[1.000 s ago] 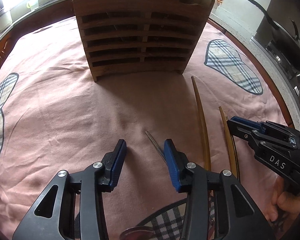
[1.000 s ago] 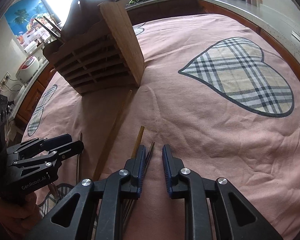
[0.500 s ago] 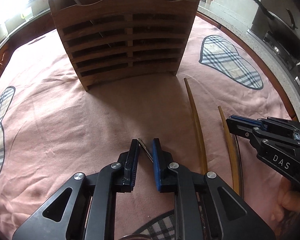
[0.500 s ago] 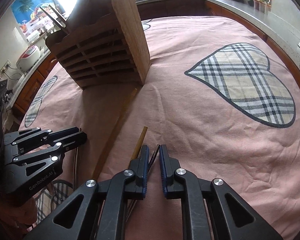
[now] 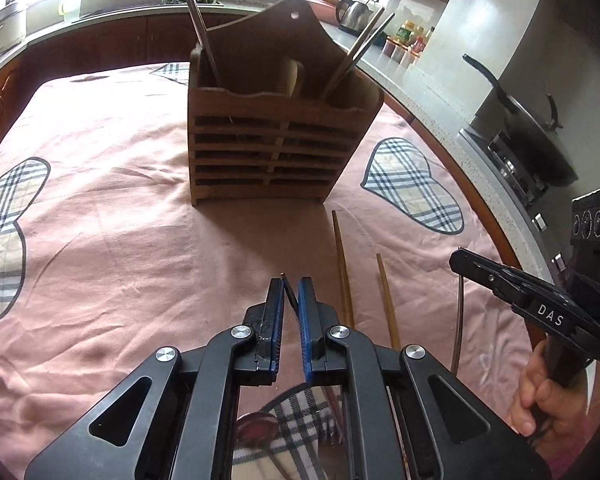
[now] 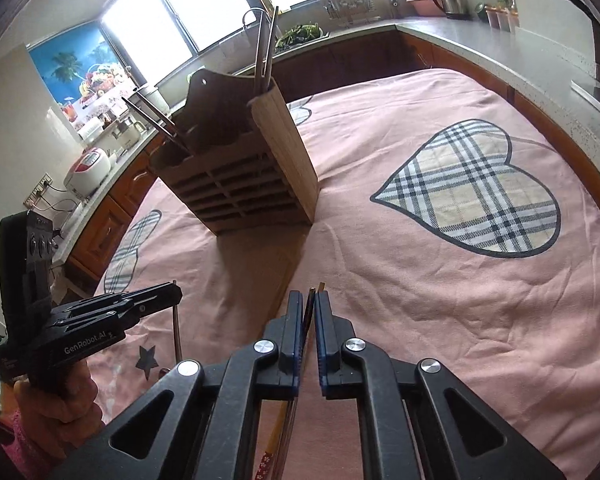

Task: Organize utensils
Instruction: 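Lift both held chopsticks and carry them up over the wooden holder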

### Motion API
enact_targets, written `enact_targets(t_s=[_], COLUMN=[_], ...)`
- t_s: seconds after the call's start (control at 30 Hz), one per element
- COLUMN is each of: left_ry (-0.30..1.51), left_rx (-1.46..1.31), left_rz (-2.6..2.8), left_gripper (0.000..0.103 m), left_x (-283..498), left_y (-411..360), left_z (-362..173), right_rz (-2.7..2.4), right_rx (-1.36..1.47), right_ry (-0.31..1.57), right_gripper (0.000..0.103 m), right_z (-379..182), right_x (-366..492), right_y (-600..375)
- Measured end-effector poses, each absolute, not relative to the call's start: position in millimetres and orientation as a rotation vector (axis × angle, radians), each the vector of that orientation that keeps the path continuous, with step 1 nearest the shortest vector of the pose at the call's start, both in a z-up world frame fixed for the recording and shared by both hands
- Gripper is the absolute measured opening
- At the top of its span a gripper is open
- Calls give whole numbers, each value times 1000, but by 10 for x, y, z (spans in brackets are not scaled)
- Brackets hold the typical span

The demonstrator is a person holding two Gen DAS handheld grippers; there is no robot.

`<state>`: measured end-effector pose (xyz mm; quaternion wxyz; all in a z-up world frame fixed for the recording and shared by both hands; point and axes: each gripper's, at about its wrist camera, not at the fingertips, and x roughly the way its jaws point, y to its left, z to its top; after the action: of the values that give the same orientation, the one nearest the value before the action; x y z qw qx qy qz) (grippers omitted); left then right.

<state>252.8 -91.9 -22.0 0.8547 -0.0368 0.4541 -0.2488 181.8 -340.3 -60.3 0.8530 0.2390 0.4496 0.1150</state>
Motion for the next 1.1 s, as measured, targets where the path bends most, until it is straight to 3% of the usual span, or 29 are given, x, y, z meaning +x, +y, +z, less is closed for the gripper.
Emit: enact_targets(t_s=[0.53,1.1], left_ry=[769,666], left_rx=[-136,-163], left_rz=[-599,-612], left_gripper=[3,3], left_x=[1892,1344], left_y=[-681,-391], left_z=[423,704], right_rz=[254,284], right_rx=[512,483], right_ry=[784,672], right_gripper=[4,4], right_z=[-22,378], right_x=[1456,1183], right_y=[-3439,-3323])
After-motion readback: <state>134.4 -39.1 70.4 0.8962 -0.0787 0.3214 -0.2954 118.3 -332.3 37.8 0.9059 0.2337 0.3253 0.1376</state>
